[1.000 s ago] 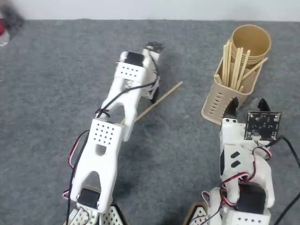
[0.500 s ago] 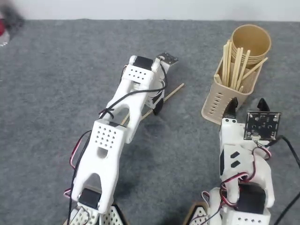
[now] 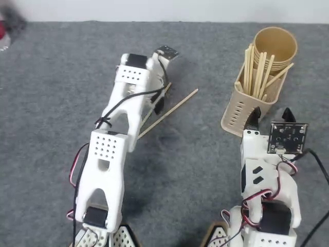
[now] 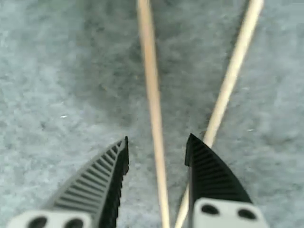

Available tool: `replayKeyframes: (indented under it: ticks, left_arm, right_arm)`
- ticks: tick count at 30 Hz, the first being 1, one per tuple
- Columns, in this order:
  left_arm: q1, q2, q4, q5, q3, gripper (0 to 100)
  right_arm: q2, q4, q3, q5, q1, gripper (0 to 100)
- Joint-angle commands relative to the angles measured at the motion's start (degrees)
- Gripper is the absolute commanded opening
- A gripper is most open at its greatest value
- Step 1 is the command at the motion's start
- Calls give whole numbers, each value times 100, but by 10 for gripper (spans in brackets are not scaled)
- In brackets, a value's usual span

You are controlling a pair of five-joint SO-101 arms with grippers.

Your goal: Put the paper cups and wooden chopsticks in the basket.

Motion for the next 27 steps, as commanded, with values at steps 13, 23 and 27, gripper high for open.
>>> replayKeyframes:
  ticks: [13, 23, 27]
  left_arm:
    - [-105, -9, -70, -35, -189, 195]
    - [369, 105, -35, -44, -154, 195]
    - [598, 97, 141, -35, -338, 193]
  right_arm:
    - [48, 13, -18, 70, -66, 223]
    - [48, -145, 132, 70, -66, 223]
    - [40, -207, 193, 70, -66, 223]
